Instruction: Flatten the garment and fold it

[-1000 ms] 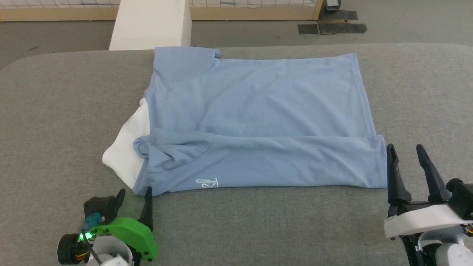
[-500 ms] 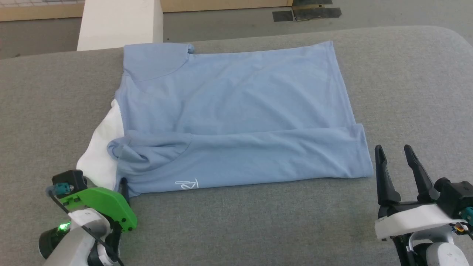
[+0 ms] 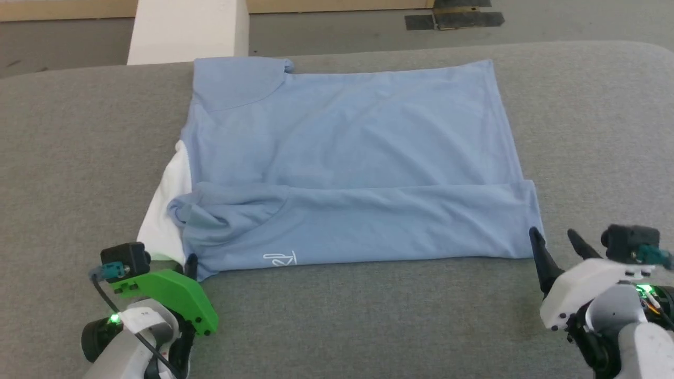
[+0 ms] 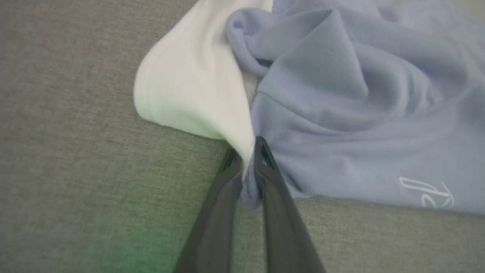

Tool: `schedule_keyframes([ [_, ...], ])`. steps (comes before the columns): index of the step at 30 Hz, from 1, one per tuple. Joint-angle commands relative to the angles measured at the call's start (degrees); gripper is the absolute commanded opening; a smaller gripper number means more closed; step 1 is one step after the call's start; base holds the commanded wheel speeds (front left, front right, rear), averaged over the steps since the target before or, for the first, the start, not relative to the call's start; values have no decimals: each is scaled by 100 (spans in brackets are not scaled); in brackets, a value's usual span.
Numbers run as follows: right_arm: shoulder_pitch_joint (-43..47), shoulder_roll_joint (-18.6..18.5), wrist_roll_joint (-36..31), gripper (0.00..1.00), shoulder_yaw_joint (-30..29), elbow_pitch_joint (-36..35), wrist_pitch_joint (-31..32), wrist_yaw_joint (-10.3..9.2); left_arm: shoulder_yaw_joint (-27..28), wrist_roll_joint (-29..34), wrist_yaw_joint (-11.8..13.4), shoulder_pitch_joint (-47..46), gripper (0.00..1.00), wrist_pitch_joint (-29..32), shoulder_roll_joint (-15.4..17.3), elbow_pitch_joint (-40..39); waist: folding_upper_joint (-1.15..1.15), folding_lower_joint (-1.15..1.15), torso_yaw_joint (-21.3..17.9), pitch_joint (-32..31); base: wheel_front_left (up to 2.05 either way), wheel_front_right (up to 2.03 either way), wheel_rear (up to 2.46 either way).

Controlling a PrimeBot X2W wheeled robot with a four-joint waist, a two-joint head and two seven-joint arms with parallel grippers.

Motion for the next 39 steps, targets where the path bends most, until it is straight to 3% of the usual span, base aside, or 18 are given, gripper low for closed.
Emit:
schedule_keyframes([
  [1,-172,7,-28,100,-105,125,443,-9,-58,78,-52,44,0,-26,-61,48,0,0,128,46,0,0,0],
  [9,-729,8,-203,100,-474,433,2545,-9,-155,222,-178,-168,0,-295,-186,120,0,0,414,229,0,0,0],
  [10,-751,8,-216,89,-507,442,2726,-9,-164,234,-190,-181,0,-323,-197,125,0,0,435,241,0,0,0],
  [11,-760,8,-211,44,-541,450,2963,-9,-177,258,-205,-197,0,-365,-203,129,0,0,457,250,0,0,0],
  [13,-745,8,-175,6,-578,414,3345,-9,-190,310,-221,-212,0,-468,-208,132,0,0,484,254,0,0,0],
  [14,-734,8,-163,0,-596,364,3444,-9,-196,336,-229,-217,0,-516,-205,133,0,0,492,252,0,0,0],
  [16,-706,8,-127,0,-618,210,3494,-9,-202,393,-240,-228,0,-635,-205,136,0,0,505,222,0,0,0],
  [20,-616,8,41,0,-642,-131,3014,-9,-176,526,-215,-196,0,-939,-167,135,0,0,484,35,0,0,0],
  [25,-174,8,320,0,-713,-597,2636,-9,-130,599,15,147,0,-974,41,-147,0,0,412,-339,0,0,0],
  [34,1042,8,532,0,-1002,-1390,3117,-9,-328,529,699,1273,0,53,680,-1395,0,0,321,-590,0,0,0],
  [39,1356,8,504,0,-1091,-1247,3141,-9,-417,407,810,1553,0,371,772,-1714,0,0,338,-452,0,0,0],
])
